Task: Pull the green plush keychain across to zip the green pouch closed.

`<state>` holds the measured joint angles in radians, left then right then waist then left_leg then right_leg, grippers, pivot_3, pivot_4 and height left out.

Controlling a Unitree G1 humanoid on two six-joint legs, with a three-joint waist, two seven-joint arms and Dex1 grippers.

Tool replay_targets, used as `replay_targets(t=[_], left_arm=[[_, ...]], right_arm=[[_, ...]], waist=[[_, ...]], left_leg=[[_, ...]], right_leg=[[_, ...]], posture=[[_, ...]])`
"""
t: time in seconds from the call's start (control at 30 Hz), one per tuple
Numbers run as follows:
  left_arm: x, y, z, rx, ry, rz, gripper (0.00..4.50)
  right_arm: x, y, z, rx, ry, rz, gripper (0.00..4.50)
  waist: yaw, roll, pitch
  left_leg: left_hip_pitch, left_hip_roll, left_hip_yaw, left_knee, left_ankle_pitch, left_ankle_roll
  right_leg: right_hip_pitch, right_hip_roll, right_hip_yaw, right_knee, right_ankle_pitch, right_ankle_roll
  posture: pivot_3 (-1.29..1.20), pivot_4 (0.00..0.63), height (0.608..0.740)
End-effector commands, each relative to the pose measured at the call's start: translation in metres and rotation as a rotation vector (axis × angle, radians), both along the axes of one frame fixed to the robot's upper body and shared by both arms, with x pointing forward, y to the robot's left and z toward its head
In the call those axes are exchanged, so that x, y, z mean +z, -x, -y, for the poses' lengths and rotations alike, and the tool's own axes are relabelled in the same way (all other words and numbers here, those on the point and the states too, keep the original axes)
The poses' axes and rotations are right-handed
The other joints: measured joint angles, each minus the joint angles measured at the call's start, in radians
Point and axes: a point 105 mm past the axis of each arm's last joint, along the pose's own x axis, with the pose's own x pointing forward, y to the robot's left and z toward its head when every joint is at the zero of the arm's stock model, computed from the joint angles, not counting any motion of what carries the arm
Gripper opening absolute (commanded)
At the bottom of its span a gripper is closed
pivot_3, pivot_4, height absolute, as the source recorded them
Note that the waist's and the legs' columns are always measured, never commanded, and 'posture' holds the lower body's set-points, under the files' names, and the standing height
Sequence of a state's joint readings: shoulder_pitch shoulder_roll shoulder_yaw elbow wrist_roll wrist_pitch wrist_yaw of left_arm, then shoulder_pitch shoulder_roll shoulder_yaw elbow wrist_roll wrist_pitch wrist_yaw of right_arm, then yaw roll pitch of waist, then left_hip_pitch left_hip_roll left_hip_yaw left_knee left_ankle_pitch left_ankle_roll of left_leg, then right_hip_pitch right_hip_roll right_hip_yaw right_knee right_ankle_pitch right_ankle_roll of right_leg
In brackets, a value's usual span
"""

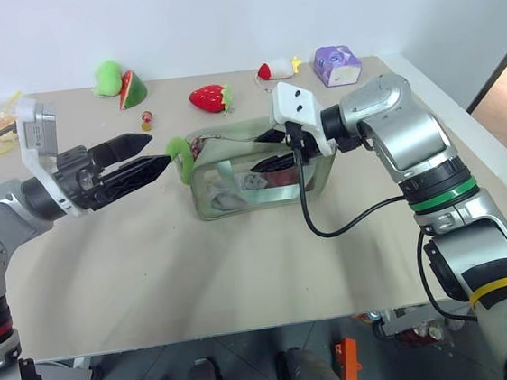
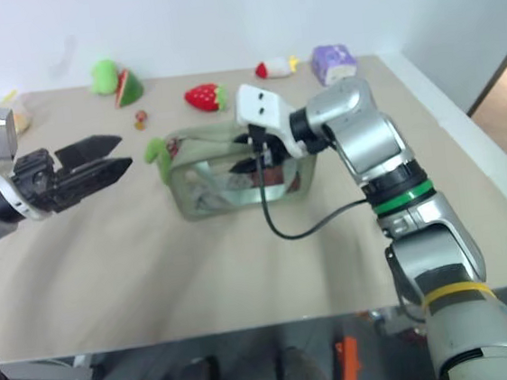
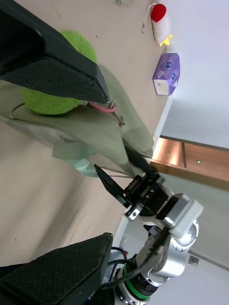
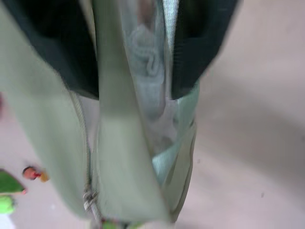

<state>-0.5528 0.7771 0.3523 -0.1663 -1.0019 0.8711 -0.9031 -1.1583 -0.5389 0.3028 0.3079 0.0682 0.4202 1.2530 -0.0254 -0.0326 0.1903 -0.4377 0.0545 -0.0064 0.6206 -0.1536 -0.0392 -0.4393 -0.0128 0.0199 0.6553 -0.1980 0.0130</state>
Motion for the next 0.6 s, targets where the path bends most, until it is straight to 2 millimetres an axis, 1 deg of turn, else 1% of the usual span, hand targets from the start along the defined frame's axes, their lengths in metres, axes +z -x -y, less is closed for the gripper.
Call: replay_targets(t=[0.03,0.1,0.17,0.27,0.3,0.4,0.43,0.5,0.6], left_arm=[[0.003,0.003,0.001,-0.006,0.002,0.023,4.50],[0.000,0.002,0.001,-0.006,-0.002,0.013,4.50],[-0.002,0.002,0.001,-0.007,-0.002,0.006,4.50],[-0.003,0.002,0.002,-0.013,0.002,0.005,4.50],[-0.002,0.002,0.003,-0.018,0.005,0.007,4.50],[-0.001,0.000,0.005,-0.014,0.003,0.014,4.50],[-0.001,-0.001,0.003,-0.004,0.005,0.014,4.50],[-0.001,-0.001,0.001,0.008,0.009,0.014,4.50],[-0.004,-0.001,-0.003,0.023,0.017,0.005,4.50]], right_arm=[[0.036,-0.001,0.008,-0.026,-0.116,0.018,3.74],[0.048,0.002,0.016,-0.022,-0.167,0.007,3.74],[0.058,0.009,0.025,0.009,-0.204,-0.004,3.74],[0.065,0.021,0.052,0.038,-0.216,0.008,3.74],[0.065,0.023,0.061,0.034,-0.212,0.016,3.74],[0.062,0.020,0.081,-0.031,-0.208,0.038,3.74],[0.060,0.020,0.092,-0.062,-0.211,0.040,3.74],[0.058,0.020,0.106,-0.098,-0.211,0.044,3.74],[0.046,0.015,0.128,-0.186,-0.217,0.023,3.74]], waist=[[0.000,0.000,0.000],[0.001,0.000,0.000],[0.001,0.000,0.000],[0.005,0.000,0.000],[0.006,0.000,0.000],[0.004,0.000,0.000],[0.002,0.000,0.000],[0.002,0.000,0.000],[0.001,0.000,0.000]], left_leg=[[0.000,0.000,0.000,0.000,0.000,0.000],[0.000,0.000,0.000,0.000,0.000,0.000],[0.000,0.000,0.000,0.000,0.000,0.000],[0.000,0.000,0.000,-0.001,0.000,0.000],[-0.001,0.000,0.000,0.000,0.000,0.000],[0.000,-0.001,0.001,0.000,0.000,0.000],[0.000,-0.001,0.001,0.000,0.000,0.000],[0.000,-0.001,0.001,0.000,0.000,0.000],[0.001,0.000,0.002,0.000,0.000,0.000]], right_leg=[[0.000,0.000,0.000,0.000,0.000,0.000],[0.000,0.000,0.000,0.000,0.000,0.000],[0.000,0.000,0.000,0.000,0.000,0.000],[0.000,0.000,0.000,0.000,-0.001,0.000],[0.000,0.000,0.000,0.000,-0.001,0.000],[0.000,-0.001,0.001,-0.001,-0.002,0.000],[0.000,-0.001,0.001,-0.001,-0.002,0.000],[0.000,0.000,0.001,-0.001,-0.003,-0.004],[0.000,0.000,0.002,0.000,-0.003,-0.004]], posture=[[0.00,0.150,0.740],[0.00,0.150,0.740],[0.00,0.150,0.740],[0.00,0.150,0.740],[0.00,0.150,0.740],[0.00,0.150,0.740],[0.00,0.150,0.740],[0.00,0.150,0.740],[0.00,0.150,0.740]])
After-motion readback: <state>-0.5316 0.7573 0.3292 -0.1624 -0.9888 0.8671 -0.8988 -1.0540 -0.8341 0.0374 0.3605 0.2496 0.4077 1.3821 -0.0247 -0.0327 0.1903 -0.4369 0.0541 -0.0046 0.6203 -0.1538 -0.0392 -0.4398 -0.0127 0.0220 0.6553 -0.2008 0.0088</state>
